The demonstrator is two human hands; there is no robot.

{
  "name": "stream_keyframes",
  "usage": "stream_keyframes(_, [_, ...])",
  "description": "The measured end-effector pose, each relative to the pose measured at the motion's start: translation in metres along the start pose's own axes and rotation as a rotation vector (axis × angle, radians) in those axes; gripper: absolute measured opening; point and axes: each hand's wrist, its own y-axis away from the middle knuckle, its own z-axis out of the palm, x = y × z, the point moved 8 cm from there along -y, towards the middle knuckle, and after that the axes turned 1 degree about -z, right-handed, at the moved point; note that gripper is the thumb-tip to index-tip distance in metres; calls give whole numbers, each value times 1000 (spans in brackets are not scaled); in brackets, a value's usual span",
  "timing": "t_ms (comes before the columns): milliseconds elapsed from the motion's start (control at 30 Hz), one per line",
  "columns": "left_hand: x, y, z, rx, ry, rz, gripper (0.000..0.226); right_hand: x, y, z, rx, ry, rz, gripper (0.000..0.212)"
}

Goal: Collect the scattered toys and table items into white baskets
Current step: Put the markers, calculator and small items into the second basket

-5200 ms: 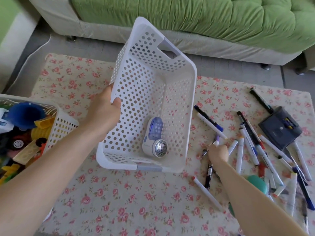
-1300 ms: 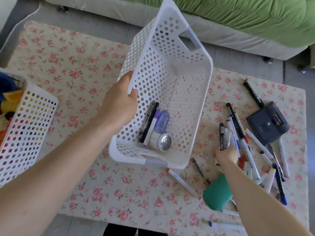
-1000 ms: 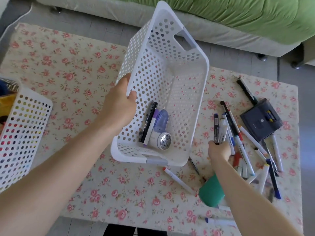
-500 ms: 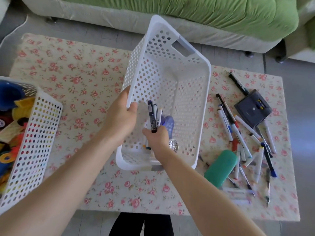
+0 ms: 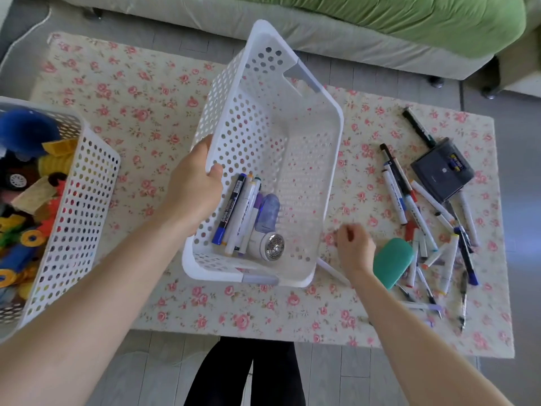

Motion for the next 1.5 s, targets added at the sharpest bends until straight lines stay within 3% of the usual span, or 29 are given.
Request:
stream_keyframes(67, [-2, 3, -3, 8, -7, -6, 39, 39, 9, 31, -287, 335, 17, 11])
stream_keyframes(133, [-4, 1, -5, 13, -12, 3, 41, 66, 19, 51, -433, 550, 27, 18])
stream_keyframes(333, [-12, -2, -7, 52, 41, 41, 41, 74, 15, 64, -344, 634, -67, 19])
stream_keyframes(467, [-13, -7, -5, 64, 57, 45, 39, 56, -9, 35, -98, 456, -37, 26])
stream_keyframes(600, [-9, -12, 0, 84, 28, 68, 38, 68, -36, 32, -180, 551, 151, 32])
stream_keyframes(733, [-7, -19, 6, 77, 18, 53, 35, 72, -44, 36, -203, 565, 166, 31])
stream_keyframes(900, [-1, -24, 16, 34, 44, 57, 37, 68, -53, 28, -153, 392, 202, 23])
stream_keyframes(1067, [7, -25, 24, 8, 48, 65, 42, 12, -48, 3, 16, -35, 104, 13])
stream_keyframes(1133, [10, -24, 28, 4, 56, 65, 44, -20, -39, 6, -27, -174, 82, 9])
stream_keyframes(1333, [25, -18, 40, -34, 74, 77, 44, -99, 1, 67, -397, -452, 163, 3])
stream_keyframes(1500, [34, -14, 48, -37, 45, 39, 40, -115, 5, 80, -409, -430, 169, 9])
